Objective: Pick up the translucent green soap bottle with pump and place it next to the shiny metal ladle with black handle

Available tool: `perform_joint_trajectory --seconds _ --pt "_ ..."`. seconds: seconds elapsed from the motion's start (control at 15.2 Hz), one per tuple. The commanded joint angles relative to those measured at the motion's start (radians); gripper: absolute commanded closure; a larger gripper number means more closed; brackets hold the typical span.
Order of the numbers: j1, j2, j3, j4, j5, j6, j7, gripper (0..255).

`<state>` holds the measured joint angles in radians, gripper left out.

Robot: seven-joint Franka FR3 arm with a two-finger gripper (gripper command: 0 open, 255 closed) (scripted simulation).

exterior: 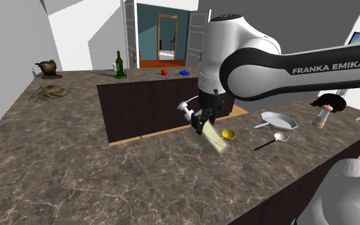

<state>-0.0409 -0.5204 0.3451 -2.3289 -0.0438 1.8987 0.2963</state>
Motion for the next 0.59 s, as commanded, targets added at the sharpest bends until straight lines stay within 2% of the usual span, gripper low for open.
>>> perform_joint_trajectory --seconds 0.0,0.53 --pt "-0.001 -0.004 -0.004 0.026 0.0 -0.029 -0.006 255" --pt "-0.006 0.0 -0.013 0.135 -0.004 -0.134 -0.023 255"
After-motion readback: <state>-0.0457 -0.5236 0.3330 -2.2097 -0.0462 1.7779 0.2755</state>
